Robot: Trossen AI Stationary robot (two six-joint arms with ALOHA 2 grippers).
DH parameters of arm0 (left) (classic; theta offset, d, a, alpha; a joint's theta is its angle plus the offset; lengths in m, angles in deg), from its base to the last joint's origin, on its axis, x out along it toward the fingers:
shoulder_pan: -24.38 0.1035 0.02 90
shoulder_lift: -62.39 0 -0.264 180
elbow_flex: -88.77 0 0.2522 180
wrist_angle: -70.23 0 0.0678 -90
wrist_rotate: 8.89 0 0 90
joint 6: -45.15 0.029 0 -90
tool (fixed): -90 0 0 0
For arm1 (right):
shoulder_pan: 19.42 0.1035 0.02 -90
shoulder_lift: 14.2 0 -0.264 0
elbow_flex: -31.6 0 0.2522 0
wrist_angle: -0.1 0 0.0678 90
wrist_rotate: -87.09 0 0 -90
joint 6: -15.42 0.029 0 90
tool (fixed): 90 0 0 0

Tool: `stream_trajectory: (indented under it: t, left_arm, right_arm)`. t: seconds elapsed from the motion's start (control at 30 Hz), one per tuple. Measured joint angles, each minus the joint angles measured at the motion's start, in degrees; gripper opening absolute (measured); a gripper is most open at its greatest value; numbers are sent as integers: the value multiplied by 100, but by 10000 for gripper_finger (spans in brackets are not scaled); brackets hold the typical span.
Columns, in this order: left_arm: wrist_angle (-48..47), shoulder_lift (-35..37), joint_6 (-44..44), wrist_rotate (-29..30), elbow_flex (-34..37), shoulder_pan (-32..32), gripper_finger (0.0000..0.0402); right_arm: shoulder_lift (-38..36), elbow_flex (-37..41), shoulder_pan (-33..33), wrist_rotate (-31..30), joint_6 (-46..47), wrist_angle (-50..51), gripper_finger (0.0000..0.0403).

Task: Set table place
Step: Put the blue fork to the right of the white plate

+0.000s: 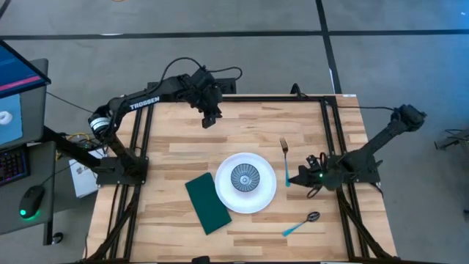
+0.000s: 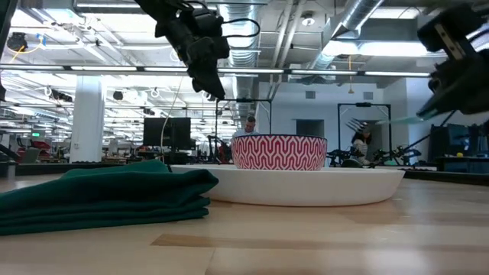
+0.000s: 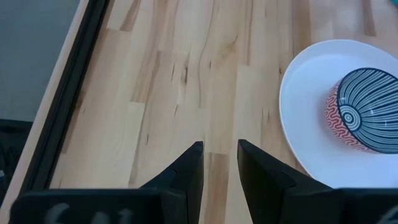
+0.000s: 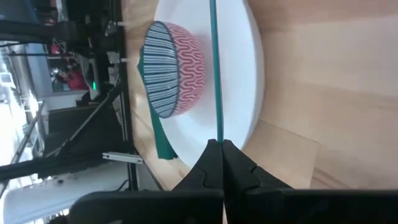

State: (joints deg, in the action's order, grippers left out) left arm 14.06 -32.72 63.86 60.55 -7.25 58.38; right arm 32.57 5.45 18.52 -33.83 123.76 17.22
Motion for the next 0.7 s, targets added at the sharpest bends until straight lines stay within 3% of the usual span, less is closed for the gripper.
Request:
stream_trajectory:
  t: [0.27, 0.7]
  left_arm:
    - [9, 0, -145, -9, 0, -3, 87]
    - [-31, 0, -283, -9, 0, -4, 87]
  right_arm:
    - [1081, 84, 479, -71, 737, -532, 9]
    - [3330, 52, 907, -432, 1565, -2680, 9]
